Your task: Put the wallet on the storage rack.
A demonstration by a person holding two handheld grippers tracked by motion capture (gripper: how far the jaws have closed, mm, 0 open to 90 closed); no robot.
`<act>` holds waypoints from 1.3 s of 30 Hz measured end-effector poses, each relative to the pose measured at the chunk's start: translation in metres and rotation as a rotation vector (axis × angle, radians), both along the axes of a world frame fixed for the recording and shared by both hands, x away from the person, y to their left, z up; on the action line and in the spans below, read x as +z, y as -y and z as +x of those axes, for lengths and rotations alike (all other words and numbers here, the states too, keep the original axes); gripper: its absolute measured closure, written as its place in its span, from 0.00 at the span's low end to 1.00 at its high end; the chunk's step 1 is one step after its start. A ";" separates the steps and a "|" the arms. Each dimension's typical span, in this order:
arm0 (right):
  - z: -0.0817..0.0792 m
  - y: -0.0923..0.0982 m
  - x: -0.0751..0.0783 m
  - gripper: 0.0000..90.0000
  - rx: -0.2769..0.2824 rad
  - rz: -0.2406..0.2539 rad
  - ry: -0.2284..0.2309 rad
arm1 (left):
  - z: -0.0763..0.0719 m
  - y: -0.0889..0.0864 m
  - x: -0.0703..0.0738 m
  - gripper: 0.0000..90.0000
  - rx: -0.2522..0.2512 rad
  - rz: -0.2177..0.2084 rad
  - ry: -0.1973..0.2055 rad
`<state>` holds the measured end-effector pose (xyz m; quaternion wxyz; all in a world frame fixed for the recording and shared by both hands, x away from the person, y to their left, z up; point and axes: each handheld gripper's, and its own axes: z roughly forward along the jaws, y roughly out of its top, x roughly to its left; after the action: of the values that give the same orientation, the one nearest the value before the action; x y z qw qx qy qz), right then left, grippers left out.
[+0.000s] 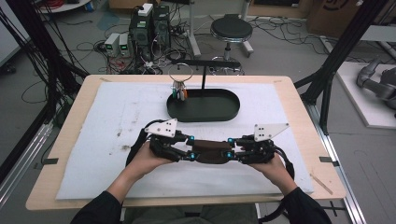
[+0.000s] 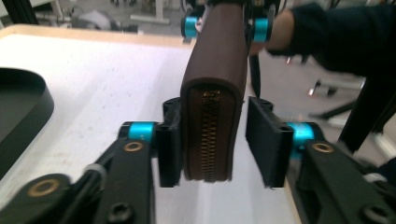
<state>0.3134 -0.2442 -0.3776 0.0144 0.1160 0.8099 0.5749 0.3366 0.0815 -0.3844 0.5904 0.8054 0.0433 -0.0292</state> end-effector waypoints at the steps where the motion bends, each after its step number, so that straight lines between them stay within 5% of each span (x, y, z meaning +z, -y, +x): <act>1: 0.000 0.000 0.000 0.76 0.000 0.002 0.005 | 0.000 0.000 -0.001 0.61 0.001 -0.006 0.001; 6: 0.000 0.002 0.001 0.77 -0.002 0.026 0.018 | 0.001 0.000 -0.004 0.62 0.011 -0.052 -0.007; 23: 0.000 0.004 0.002 0.76 0.002 0.062 0.021 | -0.001 0.003 -0.004 0.71 0.007 -0.048 0.027; 30: 0.002 0.004 0.000 0.68 -0.011 0.050 -0.003 | -0.001 0.002 -0.004 0.73 0.006 -0.052 0.029; 34: 0.004 0.004 -0.001 0.61 -0.014 0.046 -0.025 | 0.000 0.000 -0.003 0.73 0.007 -0.097 0.017; 39: 0.004 0.004 0.000 0.73 -0.008 0.050 -0.004 | 0.000 -0.001 -0.002 0.73 0.012 -0.103 0.016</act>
<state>0.3169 -0.2478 -0.3776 0.0122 0.1208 0.7948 0.5946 0.3363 0.0828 -0.3868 0.6317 0.7738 0.0419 -0.0214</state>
